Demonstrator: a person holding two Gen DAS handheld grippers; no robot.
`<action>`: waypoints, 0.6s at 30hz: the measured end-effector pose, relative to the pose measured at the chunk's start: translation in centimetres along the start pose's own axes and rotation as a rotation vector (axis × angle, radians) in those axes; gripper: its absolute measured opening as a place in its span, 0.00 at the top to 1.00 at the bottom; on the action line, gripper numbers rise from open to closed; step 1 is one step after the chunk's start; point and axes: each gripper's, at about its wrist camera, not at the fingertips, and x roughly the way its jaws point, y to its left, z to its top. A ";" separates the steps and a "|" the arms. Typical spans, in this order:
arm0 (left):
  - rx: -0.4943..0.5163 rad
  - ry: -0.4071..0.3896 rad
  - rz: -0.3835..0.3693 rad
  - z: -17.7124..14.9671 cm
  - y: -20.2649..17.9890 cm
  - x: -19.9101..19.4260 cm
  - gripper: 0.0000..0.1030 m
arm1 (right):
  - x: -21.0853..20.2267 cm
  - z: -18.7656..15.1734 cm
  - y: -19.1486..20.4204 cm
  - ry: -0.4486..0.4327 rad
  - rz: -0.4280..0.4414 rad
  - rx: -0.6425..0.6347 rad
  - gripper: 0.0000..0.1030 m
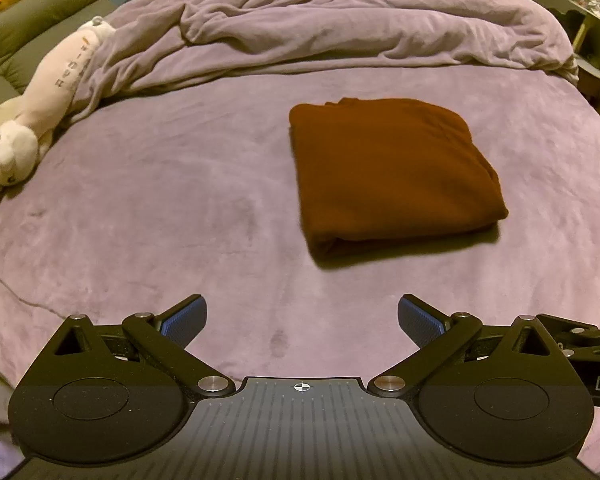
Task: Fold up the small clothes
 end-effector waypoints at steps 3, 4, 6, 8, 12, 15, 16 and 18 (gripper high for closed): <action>0.003 -0.001 0.002 0.0 0.0 0.0 0.00 | -0.1 0.0 0.0 -0.004 0.001 0.002 0.04; 0.004 0.000 0.002 0.0 0.1 0.0 0.00 | -0.1 0.0 0.0 -0.004 0.001 0.002 0.04; 0.004 0.001 0.004 0.1 0.1 -0.1 0.00 | -0.2 -0.1 0.0 -0.006 0.000 0.001 0.04; 0.004 0.003 0.004 0.1 0.1 -0.1 0.00 | -0.3 -0.1 0.1 -0.007 -0.002 0.000 0.04; 0.004 0.004 0.002 0.2 0.2 0.0 0.00 | -0.3 0.0 0.2 -0.006 -0.002 -0.002 0.04; 0.004 0.004 0.003 0.2 0.2 0.0 0.00 | -0.4 0.0 0.2 -0.007 -0.005 -0.006 0.04; 0.003 0.004 0.004 0.2 0.2 0.0 0.00 | -0.4 0.1 0.3 -0.007 -0.004 -0.006 0.04; 0.001 0.004 0.003 0.2 0.2 0.0 0.00 | -0.4 0.1 0.3 -0.007 -0.003 -0.004 0.04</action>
